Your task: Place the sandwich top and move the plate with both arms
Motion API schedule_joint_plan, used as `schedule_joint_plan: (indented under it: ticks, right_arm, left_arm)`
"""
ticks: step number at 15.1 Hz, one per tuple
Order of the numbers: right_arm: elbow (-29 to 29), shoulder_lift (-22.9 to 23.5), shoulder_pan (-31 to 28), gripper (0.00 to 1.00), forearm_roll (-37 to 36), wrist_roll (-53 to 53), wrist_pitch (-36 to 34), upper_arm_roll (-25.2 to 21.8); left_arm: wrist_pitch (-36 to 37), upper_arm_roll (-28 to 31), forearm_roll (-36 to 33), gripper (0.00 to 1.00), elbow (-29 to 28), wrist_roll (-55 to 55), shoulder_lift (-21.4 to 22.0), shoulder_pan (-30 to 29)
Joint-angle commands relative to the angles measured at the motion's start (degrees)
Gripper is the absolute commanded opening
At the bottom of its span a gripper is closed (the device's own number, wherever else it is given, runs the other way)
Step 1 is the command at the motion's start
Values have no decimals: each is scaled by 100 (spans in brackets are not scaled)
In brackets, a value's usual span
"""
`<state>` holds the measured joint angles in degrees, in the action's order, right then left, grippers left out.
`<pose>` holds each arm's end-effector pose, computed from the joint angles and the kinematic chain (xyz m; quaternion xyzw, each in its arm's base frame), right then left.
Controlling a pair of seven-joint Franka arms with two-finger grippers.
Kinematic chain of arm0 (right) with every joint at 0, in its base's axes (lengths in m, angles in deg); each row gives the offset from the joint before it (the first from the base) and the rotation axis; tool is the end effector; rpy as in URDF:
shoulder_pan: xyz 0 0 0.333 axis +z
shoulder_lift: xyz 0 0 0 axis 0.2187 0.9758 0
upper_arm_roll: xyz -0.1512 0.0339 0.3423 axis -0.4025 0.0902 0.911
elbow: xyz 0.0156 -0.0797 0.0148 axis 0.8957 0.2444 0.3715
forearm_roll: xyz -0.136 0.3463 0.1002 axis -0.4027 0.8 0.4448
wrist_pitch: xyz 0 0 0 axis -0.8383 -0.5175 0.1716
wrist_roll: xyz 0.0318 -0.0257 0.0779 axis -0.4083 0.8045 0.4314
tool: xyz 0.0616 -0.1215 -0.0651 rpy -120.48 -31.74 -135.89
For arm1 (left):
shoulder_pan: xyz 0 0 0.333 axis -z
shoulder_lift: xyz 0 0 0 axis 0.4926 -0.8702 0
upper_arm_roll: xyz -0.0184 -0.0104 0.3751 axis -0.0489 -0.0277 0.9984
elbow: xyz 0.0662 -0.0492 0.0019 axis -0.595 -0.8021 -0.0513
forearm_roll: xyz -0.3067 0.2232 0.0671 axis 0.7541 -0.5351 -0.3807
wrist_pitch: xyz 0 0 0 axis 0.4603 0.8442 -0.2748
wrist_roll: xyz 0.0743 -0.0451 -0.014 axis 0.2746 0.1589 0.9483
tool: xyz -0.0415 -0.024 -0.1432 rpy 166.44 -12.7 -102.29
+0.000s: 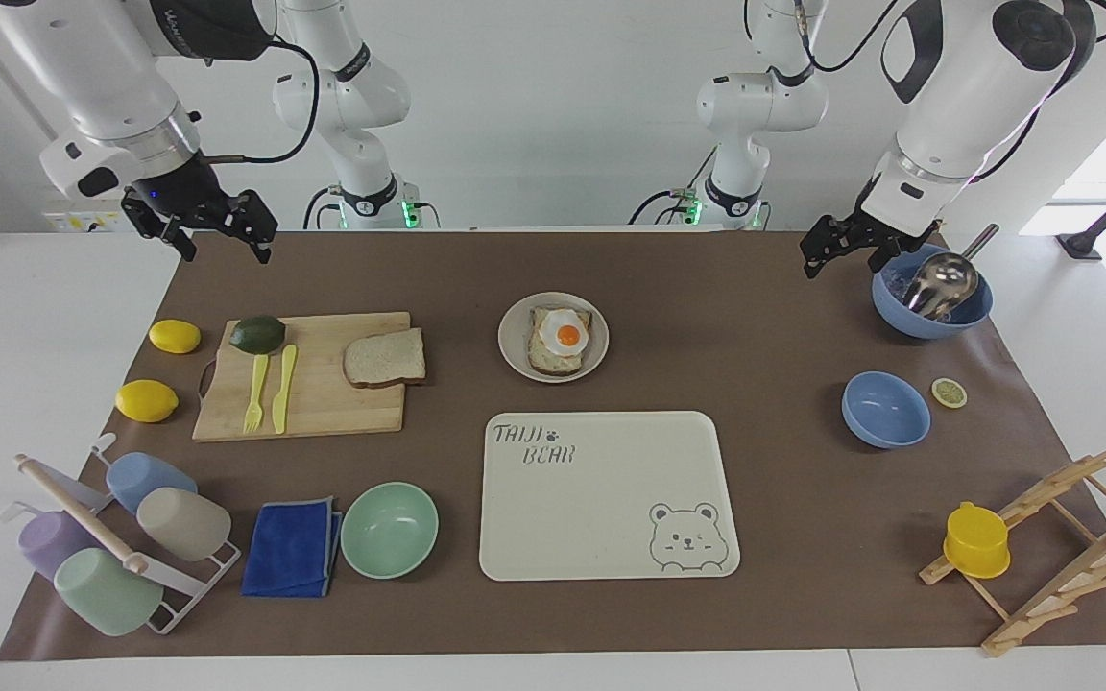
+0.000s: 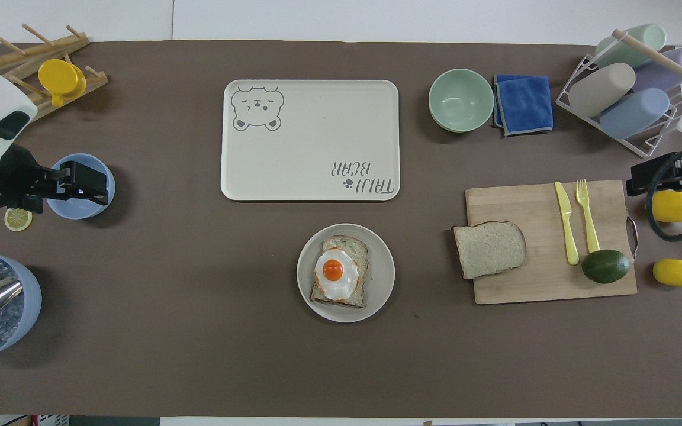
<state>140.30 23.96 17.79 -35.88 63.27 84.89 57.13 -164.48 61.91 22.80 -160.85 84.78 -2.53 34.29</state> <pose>0.5331 -0.0194 0.6374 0.9988 -0.0349 -0.0339 0.0025 0.5244 -0.0895 0.6078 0.9985 0.0172 -0.0513 0.0112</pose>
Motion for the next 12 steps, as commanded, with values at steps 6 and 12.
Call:
schedule_joint_plan:
  ticks: [6, 12]
  right_arm:
    - [153, -109, -59, 100, 33, 45, 55, 35]
    - [100, -101, -42, 100, 85, 378, -68, 44]
  left_arm:
    - [59, -46, -84, 100, 43, -36, 10, -73]
    - [59, -46, -84, 100, 43, -36, 10, -73]
